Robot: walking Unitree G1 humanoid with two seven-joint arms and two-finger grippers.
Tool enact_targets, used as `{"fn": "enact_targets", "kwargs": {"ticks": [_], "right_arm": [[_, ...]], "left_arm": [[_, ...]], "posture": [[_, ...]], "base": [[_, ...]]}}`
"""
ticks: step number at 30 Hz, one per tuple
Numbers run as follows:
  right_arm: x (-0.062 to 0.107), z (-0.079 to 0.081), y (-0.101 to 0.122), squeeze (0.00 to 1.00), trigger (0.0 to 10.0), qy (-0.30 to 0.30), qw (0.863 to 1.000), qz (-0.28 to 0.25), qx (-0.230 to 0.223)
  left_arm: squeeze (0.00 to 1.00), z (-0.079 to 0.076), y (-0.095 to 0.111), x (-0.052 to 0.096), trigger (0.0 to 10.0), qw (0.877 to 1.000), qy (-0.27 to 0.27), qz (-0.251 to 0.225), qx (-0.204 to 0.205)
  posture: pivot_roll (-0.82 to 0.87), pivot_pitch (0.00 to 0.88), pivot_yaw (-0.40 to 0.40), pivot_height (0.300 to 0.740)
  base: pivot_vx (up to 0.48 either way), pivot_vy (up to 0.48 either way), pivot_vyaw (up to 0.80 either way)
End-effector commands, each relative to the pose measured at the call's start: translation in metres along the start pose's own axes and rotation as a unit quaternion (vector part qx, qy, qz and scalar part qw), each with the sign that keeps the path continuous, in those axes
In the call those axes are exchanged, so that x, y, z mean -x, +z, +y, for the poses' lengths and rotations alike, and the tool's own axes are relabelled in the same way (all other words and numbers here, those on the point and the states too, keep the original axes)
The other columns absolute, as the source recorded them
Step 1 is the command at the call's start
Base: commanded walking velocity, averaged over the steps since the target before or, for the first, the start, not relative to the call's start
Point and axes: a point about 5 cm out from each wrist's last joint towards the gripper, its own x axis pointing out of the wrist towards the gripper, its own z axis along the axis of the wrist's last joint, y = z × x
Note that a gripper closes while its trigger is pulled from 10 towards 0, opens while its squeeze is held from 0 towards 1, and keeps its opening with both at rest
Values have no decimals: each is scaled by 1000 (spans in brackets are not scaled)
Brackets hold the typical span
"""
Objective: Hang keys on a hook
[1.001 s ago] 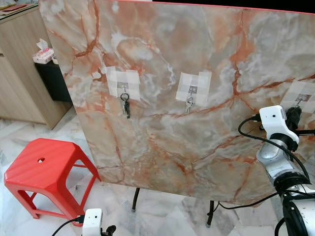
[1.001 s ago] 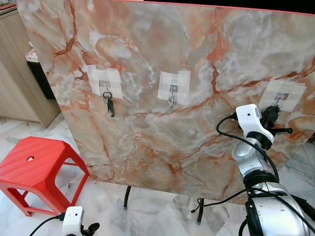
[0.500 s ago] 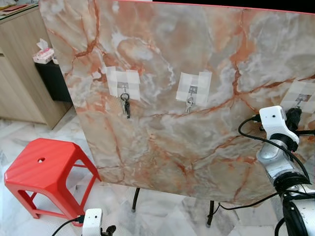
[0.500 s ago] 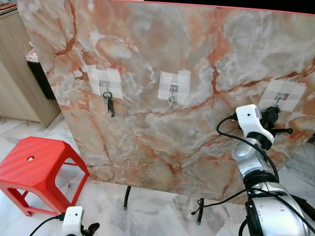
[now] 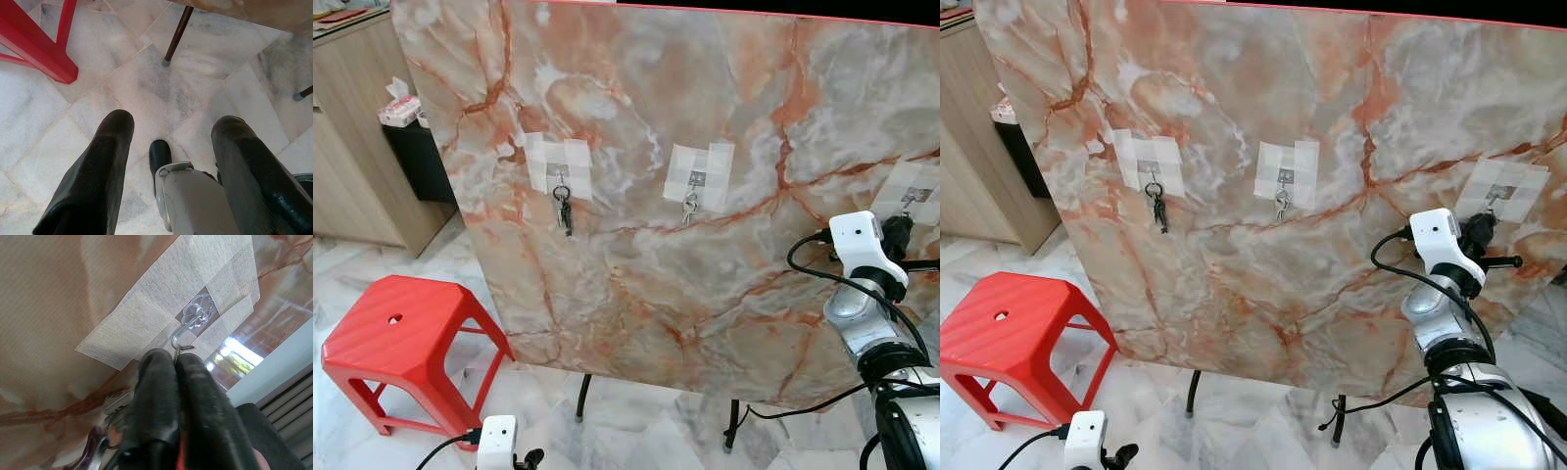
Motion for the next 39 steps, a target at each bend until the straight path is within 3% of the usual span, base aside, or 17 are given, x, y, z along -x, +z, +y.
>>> {"fn": "enact_targets", "kwargs": {"ticks": [1, 13, 14, 15, 16, 18, 22, 24, 25, 26, 28, 29, 31, 33, 35, 37, 39], "right_arm": [[-4, -4, 3, 490, 10000, -6, 1000, 1, -8], [8, 12, 5, 443, 10000, 47, 997, -1, -67], [12, 18, 5, 125, 10000, 70, 993, 6, -93], [12, 18, 5, 125, 10000, 70, 993, 6, -93], [16, 23, 5, 0, 10000, 89, 989, 14, -116], [36, 42, -3, 0, 10000, 150, 972, 33, -175], [53, 54, -13, 0, 10000, 185, 960, 58, -201], [81, 71, -36, 0, 10000, 216, 929, 147, -261], [91, 76, -41, 0, 10000, 230, 924, 156, -263], [116, 86, -55, 0, 10000, 267, 919, 162, -242], [133, 91, -66, 0, 10000, 291, 914, 174, -225], [152, 96, -82, 0, 10000, 323, 900, 208, -204], [169, 99, -97, 0, 10000, 346, 890, 236, -182], [199, 103, -116, 0, 10000, 387, 856, 290, -182], [212, 104, -124, 0, 10000, 403, 841, 314, -180], [231, 107, -131, 0, 10000, 445, 803, 348, -188], [242, 106, -137, 0, 10000, 459, 778, 380, -201]], "left_arm": [[0, 0, 1, 0, 10000, 1000, -3, 1, -5], [0, 0, -1, 0, 10000, 1000, -2, 3, -4], [0, 0, -1, 0, 10000, 1000, -2, 4, -4], [0, 0, -1, 0, 10000, 1000, -2, 4, -4], [0, -1, -2, 0, 10000, 1000, -2, 4, -4], [0, -1, -2, 0, 10000, 1000, -2, 4, -3], [0, -1, -2, 0, 10000, 1000, -1, 4, -3], [0, -1, -2, 0, 10000, 1000, -1, 4, -3], [0, 0, -3, 1, 10000, 1000, 0, 5, -3], [0, 1, -3, 1, 10000, 1000, 3, 5, -2], [0, 1, -4, 1, 10000, 1000, 4, 6, -2], [0, 1, -5, 1, 10000, 1000, 6, 10, -3], [0, 2, -5, 1, 10000, 1000, 8, 12, -4], [0, 3, -7, 2, 10000, 1000, 9, 17, -8], [0, 4, -7, 2, 10000, 1000, 10, 19, -10], [0, 7, -7, 2, 10000, 1000, 18, 23, -10], [0, 11, -6, 2, 10000, 999, 23, 23, -6]], "posture": [[16, 0, -48, 740], [14, 0, -48, 740], [10, 0, -49, 740], [10, 0, -49, 740], [11, 0, -53, 740], [16, 0, -56, 740], [15, 0, -61, 740], [15, 0, -61, 740], [15, 0, -61, 740], [15, 0, -61, 740], [10, 0, -79, 740], [2, 0, -73, 740], [-1, 0, -71, 740], [-10, 0, -60, 740], [-10, 0, -59, 740], [-20, 0, -57, 740], [-28, 0, -52, 740]], "base": [[0, 0, 0], [0, 0, 0], [0, 0, 0], [0, 0, 0], [0, 0, 0], [0, 0, 0], [0, 0, 0], [0, 0, 0], [0, 0, 0], [0, 0, 0], [0, 0, 0], [0, 0, 0], [0, 0, 0], [0, 0, 0], [0, 0, 0], [0, 0, 0], [0, 0, 0]]}}
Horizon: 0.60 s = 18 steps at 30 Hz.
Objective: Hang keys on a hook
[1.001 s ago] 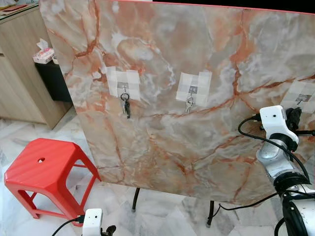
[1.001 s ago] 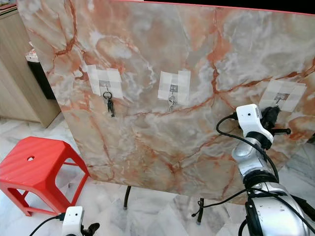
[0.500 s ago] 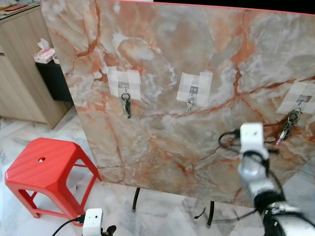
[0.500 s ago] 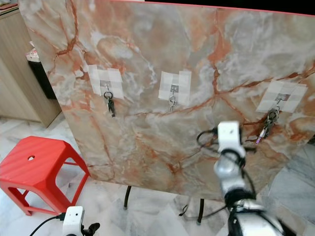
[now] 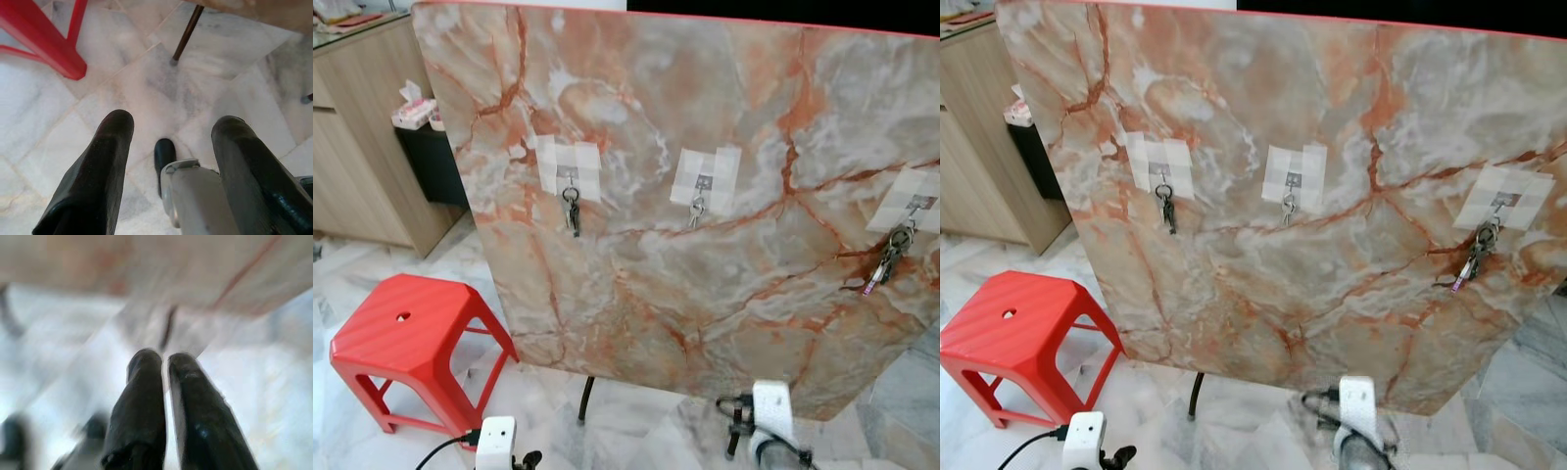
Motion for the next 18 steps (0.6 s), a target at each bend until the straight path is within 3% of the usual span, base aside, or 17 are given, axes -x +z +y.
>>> {"fn": "enact_targets", "kwargs": {"ticks": [1, 3, 6, 10, 18], "right_arm": [[0, -3, -5, 0, 10000, 9, 999, 19, -34], [1, -4, -13, 0, 10000, 21, 998, 39, -51], [4, -10, -27, 0, 10000, 16, 997, 69, -34], [4, -14, -25, 0, 10000, -26, 990, 62, -123], [3, -11, -23, 0, 10000, -4, 995, 63, -80]], "left_arm": [[0, 6, -3, 1, 10000, 1000, 7, 11, -2], [0, 6, 0, 0, 10000, 1000, 7, 8, -1], [0, 3, 5, -1, 10000, 1000, 3, 4, -3], [0, 2, 10, -3, 10000, 1000, -4, -1, -10], [0, 2, 10, -3, 10000, 1000, -2, 1, -7]], "posture": [[-29, 0, -51, 740], [-27, 0, -49, 740], [-8, 0, -42, 740], [-21, 0, -17, 740], [-10, 0, -22, 740]], "base": [[0, 0, 0], [0, 0, 0], [0, 0, 0], [0, 0, 0], [0, 0, 0]]}}
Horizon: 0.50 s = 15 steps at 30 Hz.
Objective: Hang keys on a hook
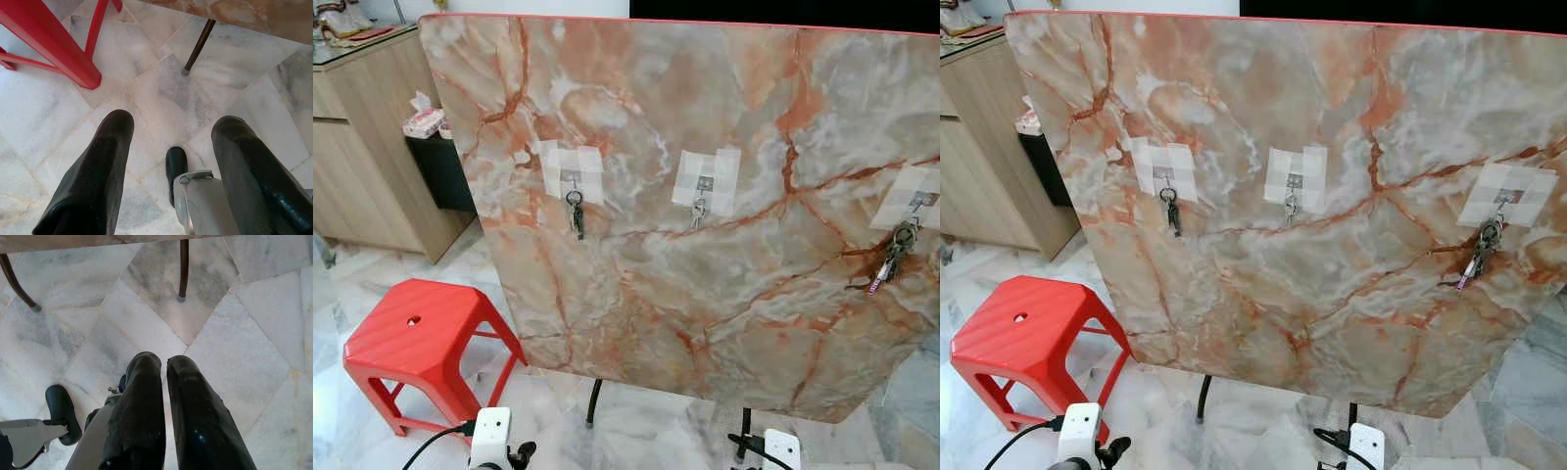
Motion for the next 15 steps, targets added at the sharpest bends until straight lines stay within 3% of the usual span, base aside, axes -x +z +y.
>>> {"fn": "enact_targets", "kwargs": {"ticks": [1, 5, 6, 10, 15], "right_arm": [[0, 3, 4, 0, 10000, 9, 1000, -4, 15], [0, 5, 0, 0, 10000, 6, 1000, 7, 11], [0, 6, -4, 0, 10000, 6, 999, 16, 39], [0, 6, -6, 0, 10000, 7, 999, 20, 43], [0, 12, -6, 0, 10000, 20, 997, 20, 68]], "left_arm": [[0, -1, -4, 0, 10000, 1000, -2, 13, 0], [0, 0, -10, 2, 10000, 1000, 2, 21, 6], [0, 2, -14, 3, 10000, 1000, 5, 27, 7], [0, 4, -17, 4, 10000, 999, 10, 32, 8], [0, 5, -19, 5, 10000, 999, 13, 33, 11]], "posture": [[-10, 0, -22, 740], [-2, 0, -23, 740], [-3, 0, -24, 740], [6, 0, -27, 740], [10, 0, -27, 740]], "base": [[0, 0, 0], [0, 0, 0], [0, 0, 0], [0, 0, 0], [0, 265, 0]]}}
